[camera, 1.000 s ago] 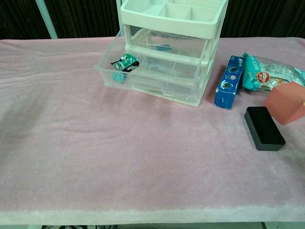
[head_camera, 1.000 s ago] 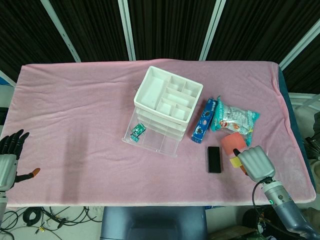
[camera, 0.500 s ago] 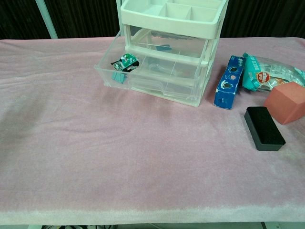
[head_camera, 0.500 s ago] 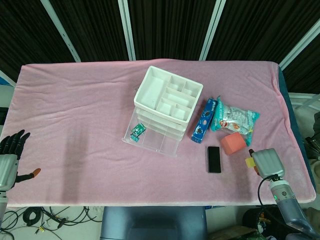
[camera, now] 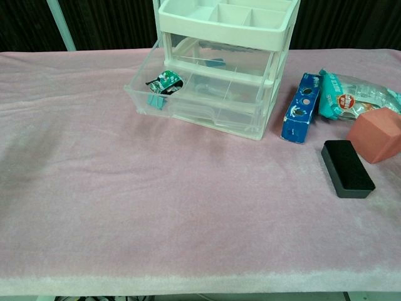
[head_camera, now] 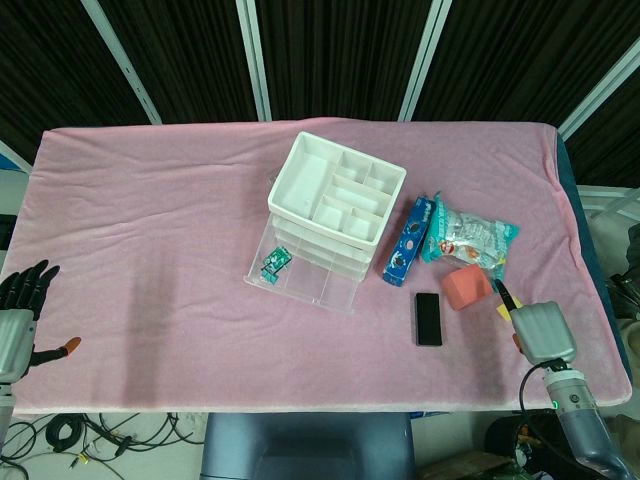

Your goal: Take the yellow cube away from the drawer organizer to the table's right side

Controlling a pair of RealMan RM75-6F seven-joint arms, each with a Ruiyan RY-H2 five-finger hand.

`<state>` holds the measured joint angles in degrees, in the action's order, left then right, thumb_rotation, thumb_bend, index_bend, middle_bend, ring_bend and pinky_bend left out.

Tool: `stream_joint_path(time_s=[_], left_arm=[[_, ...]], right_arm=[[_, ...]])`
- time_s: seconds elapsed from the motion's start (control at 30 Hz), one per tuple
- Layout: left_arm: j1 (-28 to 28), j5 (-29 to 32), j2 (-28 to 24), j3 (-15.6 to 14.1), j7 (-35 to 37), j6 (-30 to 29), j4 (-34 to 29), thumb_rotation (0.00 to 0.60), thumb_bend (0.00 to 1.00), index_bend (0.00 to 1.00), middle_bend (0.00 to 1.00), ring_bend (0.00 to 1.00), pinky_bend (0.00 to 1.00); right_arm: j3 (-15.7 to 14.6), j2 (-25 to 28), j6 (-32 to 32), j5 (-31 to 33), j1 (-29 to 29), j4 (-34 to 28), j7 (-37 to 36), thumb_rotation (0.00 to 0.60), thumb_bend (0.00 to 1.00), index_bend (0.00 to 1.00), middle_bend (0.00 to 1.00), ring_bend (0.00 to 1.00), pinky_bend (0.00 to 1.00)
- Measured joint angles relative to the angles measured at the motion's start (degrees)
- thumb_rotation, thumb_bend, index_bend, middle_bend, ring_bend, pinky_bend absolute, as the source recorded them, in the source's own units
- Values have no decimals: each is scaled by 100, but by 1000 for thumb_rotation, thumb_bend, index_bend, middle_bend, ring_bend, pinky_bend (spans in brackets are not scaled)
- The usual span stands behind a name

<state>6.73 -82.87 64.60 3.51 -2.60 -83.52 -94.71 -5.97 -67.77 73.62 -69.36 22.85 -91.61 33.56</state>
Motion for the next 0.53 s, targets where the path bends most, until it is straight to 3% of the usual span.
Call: stream_joint_path(time_s=[0.07, 0.17, 0.23, 0.3, 0.53], left_arm=[[-2, -8, -1, -4, 7, -2, 1, 600, 0, 0, 0, 0, 0], [-3, -33, 1, -13, -9, -8, 8, 600, 0, 0, 0, 0, 0], [-4, -55, 5, -23, -33, -15, 13, 600, 0, 0, 0, 0, 0], [-9, -81, 11, -32, -64, -32, 21, 600, 0, 0, 0, 0, 0], [-40, -172, 25, -66, -110, -111, 60, 600, 0, 0, 0, 0, 0]], right_arm=[[-39, 83, 279, -209, -135, -72, -60, 600, 176, 0, 519, 562, 605], [-118, 236, 776, -535, -420, -177, -305, 600, 147, 0, 164, 166, 303], [-175, 344, 1085, -712, -625, -236, -545, 600, 124, 0, 40, 48, 214], [-246, 477, 1439, -922, -876, -289, -876, 600, 108, 0, 1, 3, 173], [-347, 693, 2496, -1631, -1537, -137, -1771, 600, 85, 0, 0, 0, 137]])
